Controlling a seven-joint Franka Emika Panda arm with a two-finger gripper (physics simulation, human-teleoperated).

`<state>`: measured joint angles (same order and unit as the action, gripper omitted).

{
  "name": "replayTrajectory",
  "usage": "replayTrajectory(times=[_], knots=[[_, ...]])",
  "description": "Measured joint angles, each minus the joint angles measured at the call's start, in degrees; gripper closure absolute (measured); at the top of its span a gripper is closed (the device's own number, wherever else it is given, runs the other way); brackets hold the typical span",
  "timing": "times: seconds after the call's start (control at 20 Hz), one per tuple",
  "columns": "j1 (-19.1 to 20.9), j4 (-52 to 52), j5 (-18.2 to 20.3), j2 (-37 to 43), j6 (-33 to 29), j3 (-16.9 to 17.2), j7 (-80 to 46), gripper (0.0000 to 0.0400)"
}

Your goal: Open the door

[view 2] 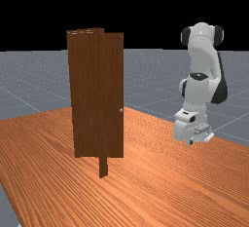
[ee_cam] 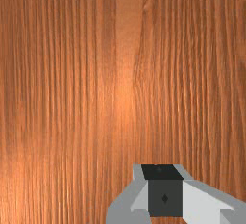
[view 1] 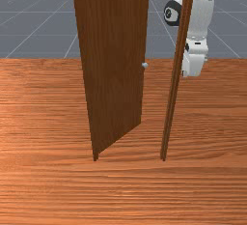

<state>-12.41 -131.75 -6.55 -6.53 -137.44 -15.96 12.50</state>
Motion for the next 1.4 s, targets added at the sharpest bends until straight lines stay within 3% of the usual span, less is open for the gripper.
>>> replayTrajectory(times=[0.1,0.2,0.3,0.35,0.45,0.6,0.65,0.85,1.05,1.25,1.4], knots=[[0.6,26.7,-3.3,-17.4,9.5,1.4,5.7,0.04],[-1.7,62.3,-3.7,-37.8,24.2,4.2,3.8,0.04],[-1.2,62.7,-3.5,-38.6,24.2,4.9,1.9,0.04],[-2.3,78.2,-3.1,-46.8,33.1,5.1,3.5,0.04],[0.2,68.0,-4.0,-41.9,26.7,4.1,9.8,0.04],[12.6,55.0,-4.3,-34.6,21.0,1.5,39.2,0.04],[14.2,52.9,-4.5,-33.4,20.4,-0.2,51.4,0.04],[16.9,47.7,-1.1,-30.1,21.1,-4.5,80.2,0.0399],[17.0,43.2,2.7,-26.5,24.3,-5.1,102.0,0.04],[20.2,37.5,6.1,-22.1,27.4,-6.7,114.2,0.04],[21.7,34.6,8.1,-19.8,27.7,-6.4,115.6,0.04]])
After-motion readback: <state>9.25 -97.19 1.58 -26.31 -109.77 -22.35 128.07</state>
